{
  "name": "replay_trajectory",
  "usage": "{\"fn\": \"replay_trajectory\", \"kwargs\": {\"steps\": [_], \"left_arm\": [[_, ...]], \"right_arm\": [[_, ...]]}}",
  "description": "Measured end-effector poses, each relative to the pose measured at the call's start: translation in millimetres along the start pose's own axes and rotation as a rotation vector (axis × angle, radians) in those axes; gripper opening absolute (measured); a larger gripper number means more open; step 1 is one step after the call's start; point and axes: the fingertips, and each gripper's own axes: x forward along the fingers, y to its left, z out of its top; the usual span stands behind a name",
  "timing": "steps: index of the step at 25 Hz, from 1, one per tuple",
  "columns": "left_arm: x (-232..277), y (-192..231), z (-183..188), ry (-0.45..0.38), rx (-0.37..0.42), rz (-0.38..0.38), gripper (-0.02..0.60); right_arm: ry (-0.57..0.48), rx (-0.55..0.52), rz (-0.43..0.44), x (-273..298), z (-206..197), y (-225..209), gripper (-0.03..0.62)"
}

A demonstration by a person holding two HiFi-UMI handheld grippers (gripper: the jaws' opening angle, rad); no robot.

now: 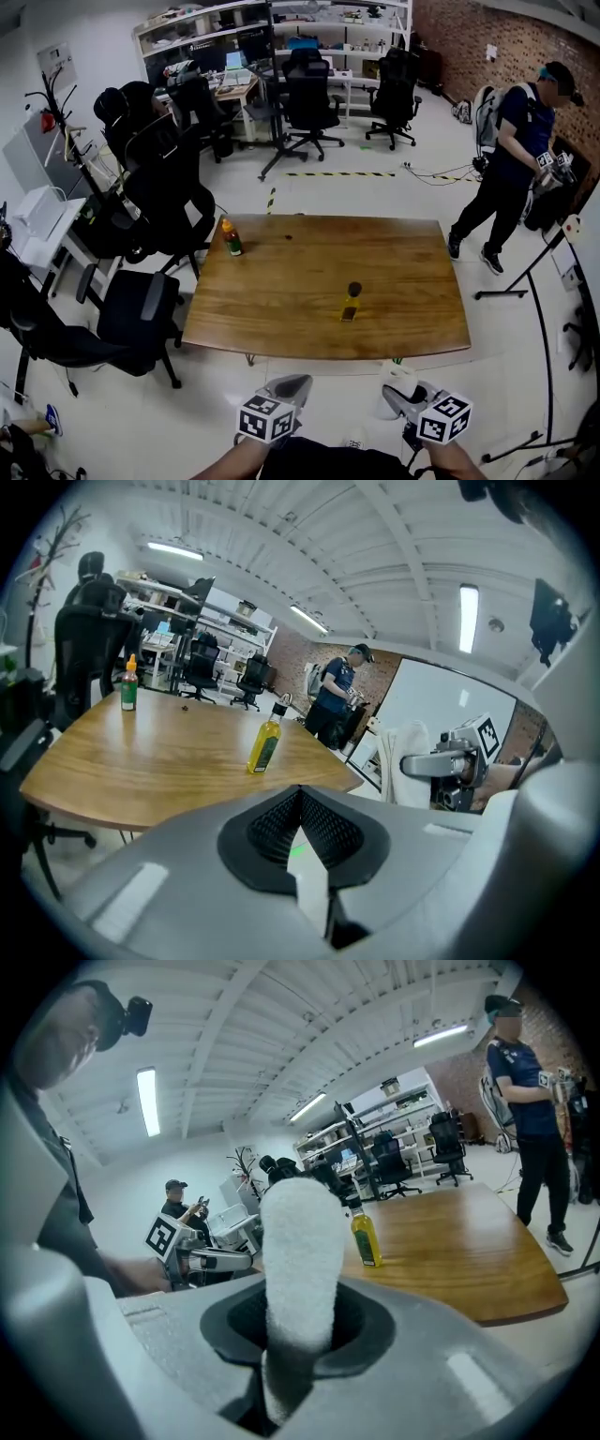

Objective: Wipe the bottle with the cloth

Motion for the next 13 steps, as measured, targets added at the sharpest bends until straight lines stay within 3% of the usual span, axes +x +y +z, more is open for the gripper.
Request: {"fn": "replay_trajectory", "kwargs": {"steps": [13], "left_arm": [[6,-19,-6,0.043,0.016,-0.033,0.017]], "right_arm": [[-0.004,0.031,0.008,-8,-14,-4,0.071]]}}
